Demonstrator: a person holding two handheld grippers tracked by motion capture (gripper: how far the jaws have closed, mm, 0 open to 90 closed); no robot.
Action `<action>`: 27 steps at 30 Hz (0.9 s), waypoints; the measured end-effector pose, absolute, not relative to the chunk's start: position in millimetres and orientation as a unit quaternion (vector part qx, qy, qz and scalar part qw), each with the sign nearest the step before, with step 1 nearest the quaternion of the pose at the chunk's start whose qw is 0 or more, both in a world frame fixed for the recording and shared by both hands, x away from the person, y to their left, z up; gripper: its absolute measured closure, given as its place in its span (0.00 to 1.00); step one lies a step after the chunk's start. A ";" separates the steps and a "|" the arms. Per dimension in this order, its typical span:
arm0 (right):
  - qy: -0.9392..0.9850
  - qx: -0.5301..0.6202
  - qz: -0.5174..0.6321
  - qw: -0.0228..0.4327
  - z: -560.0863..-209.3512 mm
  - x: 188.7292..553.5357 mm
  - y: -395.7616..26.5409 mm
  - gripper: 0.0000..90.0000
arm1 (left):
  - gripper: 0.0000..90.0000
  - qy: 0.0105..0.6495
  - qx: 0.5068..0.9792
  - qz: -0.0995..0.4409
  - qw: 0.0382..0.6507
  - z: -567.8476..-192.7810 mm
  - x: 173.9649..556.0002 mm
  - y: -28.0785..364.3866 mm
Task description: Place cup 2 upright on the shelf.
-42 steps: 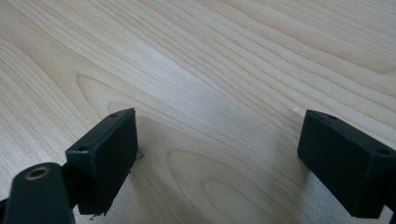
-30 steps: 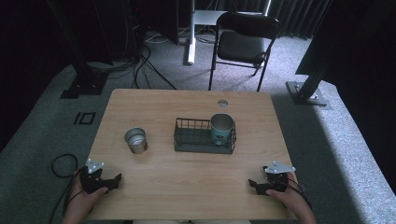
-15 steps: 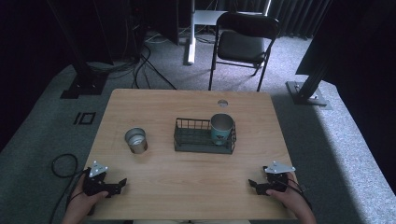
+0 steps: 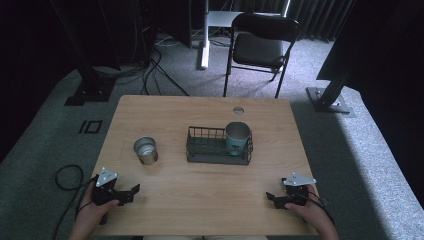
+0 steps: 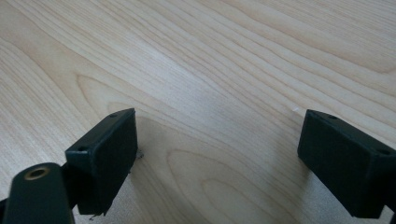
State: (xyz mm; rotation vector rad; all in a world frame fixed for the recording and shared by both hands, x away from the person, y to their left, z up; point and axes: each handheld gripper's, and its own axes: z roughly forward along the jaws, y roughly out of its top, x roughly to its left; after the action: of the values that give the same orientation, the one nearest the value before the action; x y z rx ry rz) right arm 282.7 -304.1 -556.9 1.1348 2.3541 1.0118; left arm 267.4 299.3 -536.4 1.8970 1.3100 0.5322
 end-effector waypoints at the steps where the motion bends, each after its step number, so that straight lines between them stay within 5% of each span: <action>1: 0.828 0.399 0.356 0.169 -556.9 282.7 -304.1 0.13 | 0.01 0.513 0.741 0.209 0.380 -535.6 268.7 298.7; 27: 0.828 0.400 0.356 0.168 -556.9 282.7 -304.0 0.13 | 0.01 0.504 0.718 0.246 0.412 -521.1 314.0 275.6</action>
State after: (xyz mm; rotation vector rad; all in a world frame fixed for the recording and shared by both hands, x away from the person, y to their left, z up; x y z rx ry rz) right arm 282.7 -304.0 -556.9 1.1374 2.3538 1.0124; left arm 314.0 275.6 -521.1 1.8069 1.2668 0.6198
